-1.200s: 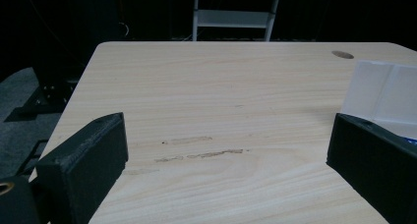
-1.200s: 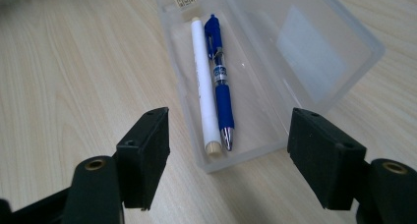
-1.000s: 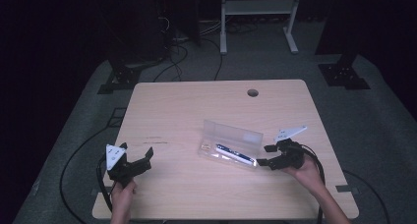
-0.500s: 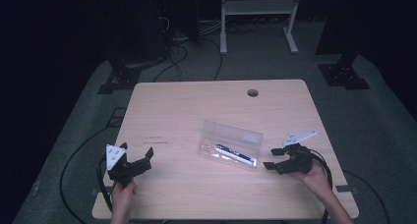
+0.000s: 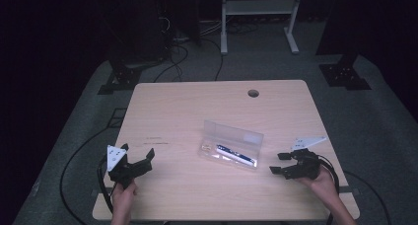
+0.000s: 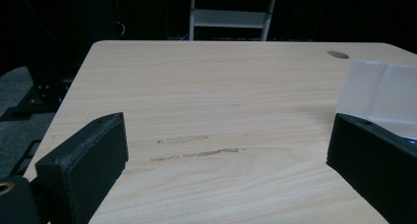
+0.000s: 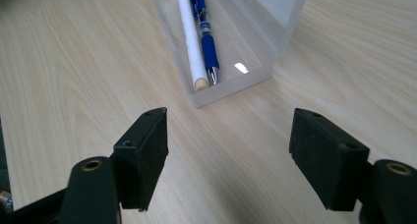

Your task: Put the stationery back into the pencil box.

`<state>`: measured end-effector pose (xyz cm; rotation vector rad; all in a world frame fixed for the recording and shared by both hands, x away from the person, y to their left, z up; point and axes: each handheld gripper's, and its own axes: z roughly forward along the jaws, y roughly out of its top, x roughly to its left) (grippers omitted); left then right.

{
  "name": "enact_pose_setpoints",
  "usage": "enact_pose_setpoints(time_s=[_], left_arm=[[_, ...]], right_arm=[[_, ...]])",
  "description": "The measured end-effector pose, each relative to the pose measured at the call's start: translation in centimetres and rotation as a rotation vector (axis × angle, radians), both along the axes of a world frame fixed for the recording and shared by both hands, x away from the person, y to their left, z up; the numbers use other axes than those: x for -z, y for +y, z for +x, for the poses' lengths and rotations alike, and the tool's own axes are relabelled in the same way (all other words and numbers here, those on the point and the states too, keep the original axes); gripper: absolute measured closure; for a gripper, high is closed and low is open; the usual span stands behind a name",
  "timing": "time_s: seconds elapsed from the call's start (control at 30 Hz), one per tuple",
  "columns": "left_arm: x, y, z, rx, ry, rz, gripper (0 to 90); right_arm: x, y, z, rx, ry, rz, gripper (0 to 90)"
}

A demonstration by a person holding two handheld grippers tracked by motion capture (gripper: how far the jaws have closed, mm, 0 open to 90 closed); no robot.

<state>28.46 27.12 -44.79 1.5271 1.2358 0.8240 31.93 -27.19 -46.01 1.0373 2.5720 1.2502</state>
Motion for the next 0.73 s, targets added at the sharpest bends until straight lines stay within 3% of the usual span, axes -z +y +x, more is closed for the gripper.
enact_pose_setpoints(time_s=[0.3, 0.47, 0.63, 0.73], left_arm=[[0.7, -0.4, 0.2, -0.010, 0.024, 0.004, 1.1], [1.1, -0.7, 0.2, -0.030, 0.012, 0.026, 1.1], [1.5, -0.7, 0.4, -0.042, 0.032, 0.014, 1.1], [1.6, -0.9, 0.3, -0.043, 0.021, 0.018, 1.1]], right_arm=[[0.7, -1.6, -1.9, 0.029, -0.013, 0.024, 29.7], [1.4, -2.8, -3.3, 0.060, -0.038, 0.083, 29.6], [1.8, -3.9, -4.0, 0.101, -0.065, 0.133, 27.8], [1.9, -4.4, -4.2, 0.123, -0.067, 0.192, 27.5]])
